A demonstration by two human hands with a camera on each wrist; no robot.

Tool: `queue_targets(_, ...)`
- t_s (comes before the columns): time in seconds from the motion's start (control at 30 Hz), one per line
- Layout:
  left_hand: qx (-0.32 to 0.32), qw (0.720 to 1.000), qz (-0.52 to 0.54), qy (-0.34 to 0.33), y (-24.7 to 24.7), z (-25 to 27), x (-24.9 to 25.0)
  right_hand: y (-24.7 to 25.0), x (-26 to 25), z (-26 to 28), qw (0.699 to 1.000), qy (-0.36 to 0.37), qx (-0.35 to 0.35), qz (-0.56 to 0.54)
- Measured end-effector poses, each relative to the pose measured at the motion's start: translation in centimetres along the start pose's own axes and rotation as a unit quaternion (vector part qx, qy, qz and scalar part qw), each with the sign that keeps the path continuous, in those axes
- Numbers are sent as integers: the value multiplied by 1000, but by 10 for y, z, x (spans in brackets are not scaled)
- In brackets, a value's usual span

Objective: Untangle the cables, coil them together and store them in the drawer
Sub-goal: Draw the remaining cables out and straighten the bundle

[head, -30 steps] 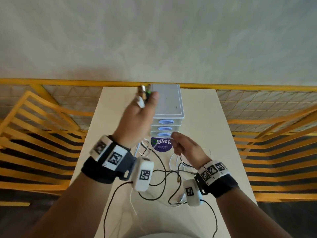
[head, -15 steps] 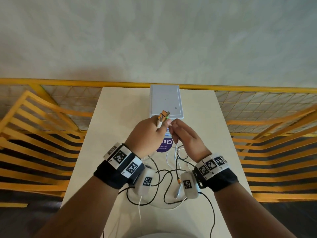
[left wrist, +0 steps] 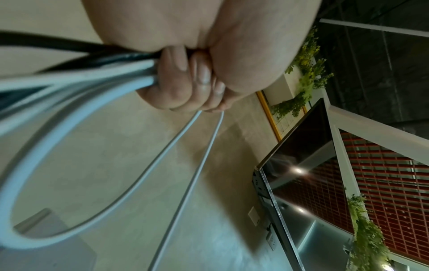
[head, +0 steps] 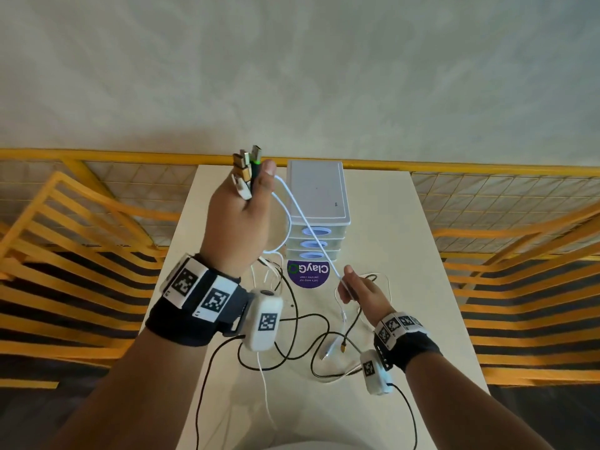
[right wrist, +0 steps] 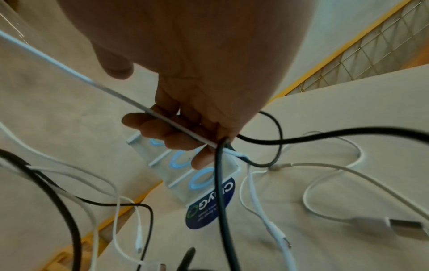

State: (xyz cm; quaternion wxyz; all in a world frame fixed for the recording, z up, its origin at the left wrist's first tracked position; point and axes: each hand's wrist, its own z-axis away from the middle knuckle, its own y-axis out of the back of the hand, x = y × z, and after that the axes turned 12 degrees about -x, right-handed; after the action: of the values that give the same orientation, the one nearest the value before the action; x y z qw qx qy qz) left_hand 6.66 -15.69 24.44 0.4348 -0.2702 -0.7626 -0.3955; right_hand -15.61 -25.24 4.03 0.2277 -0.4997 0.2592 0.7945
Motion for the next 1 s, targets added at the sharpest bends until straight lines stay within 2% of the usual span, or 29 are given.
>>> queue_targets(0.17,23,992,121,-7,-2,2,-1,5,9,-2,998,-35,31,29)
queue_targets(0.3,72,981,178,-12,3,-2,0,8,3,-1,999,-13,34,34)
queue_targets(0.47,71,989,127,-13,4,0,-5,15,-14,3,993,60,87,-47)
queue_targets(0.67,5,1000,11,-21,-6,6,-12,20,-61,17,982,145,84,-88)
queue_targets(0.77,10,999,-33,-24,-4,5,-14,31,-74,30,975,181,82,-102)
queue_targets(0.87,43,998,-53,-11,3,-3,-22,43,-83,45,951,209,82,-211)
queue_targets(1.0,72,995,-60,15,11,-8,-34,58,-101,60,891,261,71,-365)
